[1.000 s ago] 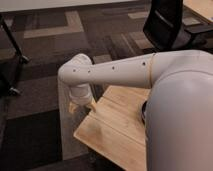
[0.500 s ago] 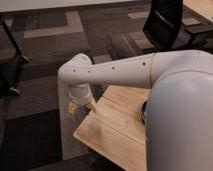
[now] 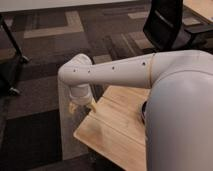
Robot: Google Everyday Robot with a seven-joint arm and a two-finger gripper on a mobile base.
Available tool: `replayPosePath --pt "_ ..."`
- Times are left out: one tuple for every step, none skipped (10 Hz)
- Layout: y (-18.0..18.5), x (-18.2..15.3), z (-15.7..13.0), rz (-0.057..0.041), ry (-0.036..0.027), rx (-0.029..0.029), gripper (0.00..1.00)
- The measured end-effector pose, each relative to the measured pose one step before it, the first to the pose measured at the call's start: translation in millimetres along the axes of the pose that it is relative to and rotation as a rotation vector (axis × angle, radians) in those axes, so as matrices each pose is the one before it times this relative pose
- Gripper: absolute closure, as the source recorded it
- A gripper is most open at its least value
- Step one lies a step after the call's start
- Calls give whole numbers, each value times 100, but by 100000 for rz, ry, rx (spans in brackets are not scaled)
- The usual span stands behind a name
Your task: Knock the eraser over
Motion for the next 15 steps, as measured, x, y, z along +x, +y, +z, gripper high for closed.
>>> replayPosePath --pt "1 0 -4 -5 -7 -4 35" --pt "-2 1 3 9 6 4 35" --pt "0 -1 -2 -5 -4 0 35" --pt "1 -1 -1 1 -3 -1 35" --pt "-1 1 2 -2 3 0 35" --pt "1 -1 -1 2 -4 -1 35" --pt "-1 1 -1 4 5 -1 35" --pt "3 -2 -2 -9 -7 0 35" --pt "-3 2 3 6 7 4 35" --pt "-27 25 9 -17 -8 48 35" --pt "-27 -1 -33 16 -112 6 35" --pt "-548 103 -16 1479 -748 -236 35" --pt "-1386 -169 -58 894 -1552 -1901 35" --pt "-334 -155 -44 -383 10 -872 35" --pt "-739 -397 -24 -574 148 -974 35"
